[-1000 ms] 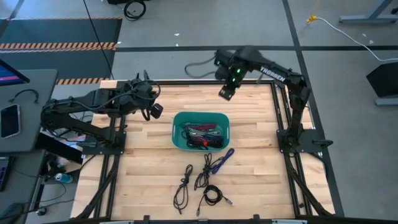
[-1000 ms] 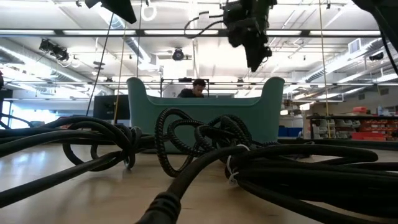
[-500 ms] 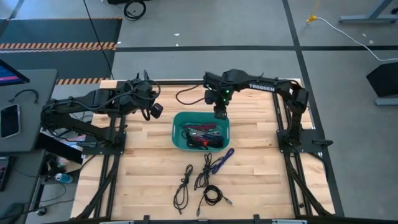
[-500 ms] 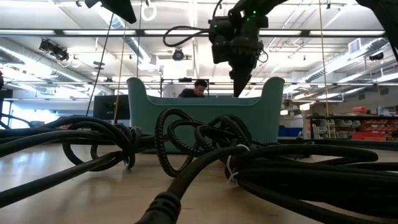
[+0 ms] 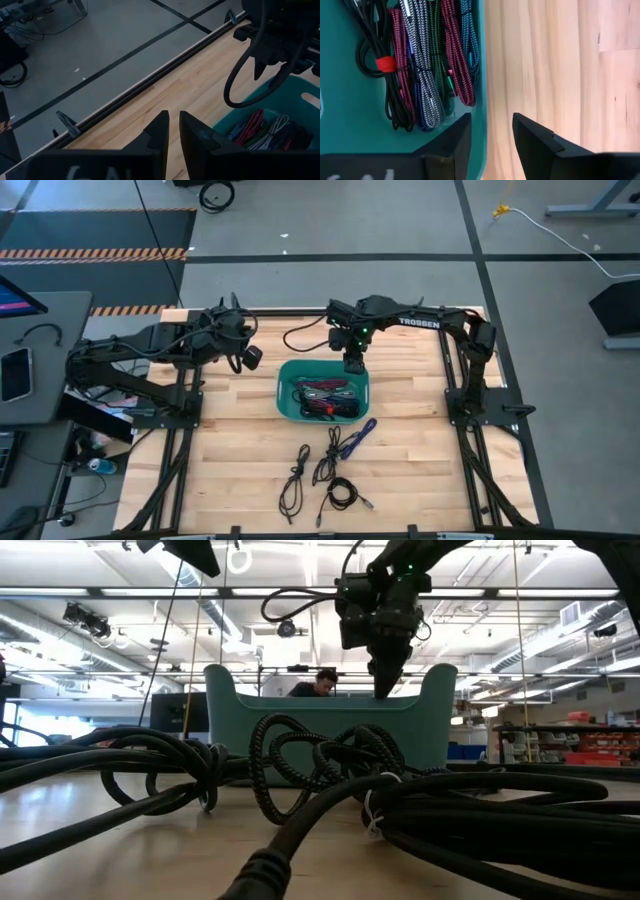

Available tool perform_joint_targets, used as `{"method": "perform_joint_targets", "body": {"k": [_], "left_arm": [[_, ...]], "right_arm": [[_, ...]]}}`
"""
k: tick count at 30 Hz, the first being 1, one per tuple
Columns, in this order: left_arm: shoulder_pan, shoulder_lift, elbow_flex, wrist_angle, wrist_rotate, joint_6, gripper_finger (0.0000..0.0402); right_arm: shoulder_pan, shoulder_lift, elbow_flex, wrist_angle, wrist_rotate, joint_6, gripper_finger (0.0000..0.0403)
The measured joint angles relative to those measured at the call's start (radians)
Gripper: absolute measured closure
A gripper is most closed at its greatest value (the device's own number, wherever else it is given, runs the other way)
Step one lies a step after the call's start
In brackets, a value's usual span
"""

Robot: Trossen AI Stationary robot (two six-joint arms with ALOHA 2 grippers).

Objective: Pick and place USB-C Cables
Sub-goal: Put the gray charger cable into the light blue bin

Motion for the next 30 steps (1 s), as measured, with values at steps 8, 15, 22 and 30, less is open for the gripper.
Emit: {"method": "perform_joint_targets", "body": {"k": [8, 15, 22, 30], "left_arm": [[0.0, 0.0, 0.0, 0.001, 0.0, -0.001, 0.0351], [0.0, 0.0, 0.0, 0.001, 0.0, -0.001, 0.0351], [0.0, 0.0, 0.0, 0.0, 0.0, 0.0, 0.0351], [0.0, 0.0, 0.0, 0.0, 0.0, 0.001, 0.0351]], "right_arm": [[0.0, 0.0, 0.0, 0.009, 0.0, 0.0, 0.0298], [0.0, 0.0, 0.0, 0.028, 0.0, 0.0, 0.0348], [0.0, 0.0, 0.0, 0.048, 0.015, -0.007, 0.0393], [-0.024, 0.0, 0.0, 0.061, 0.087, -0.008, 0.0398]]}}
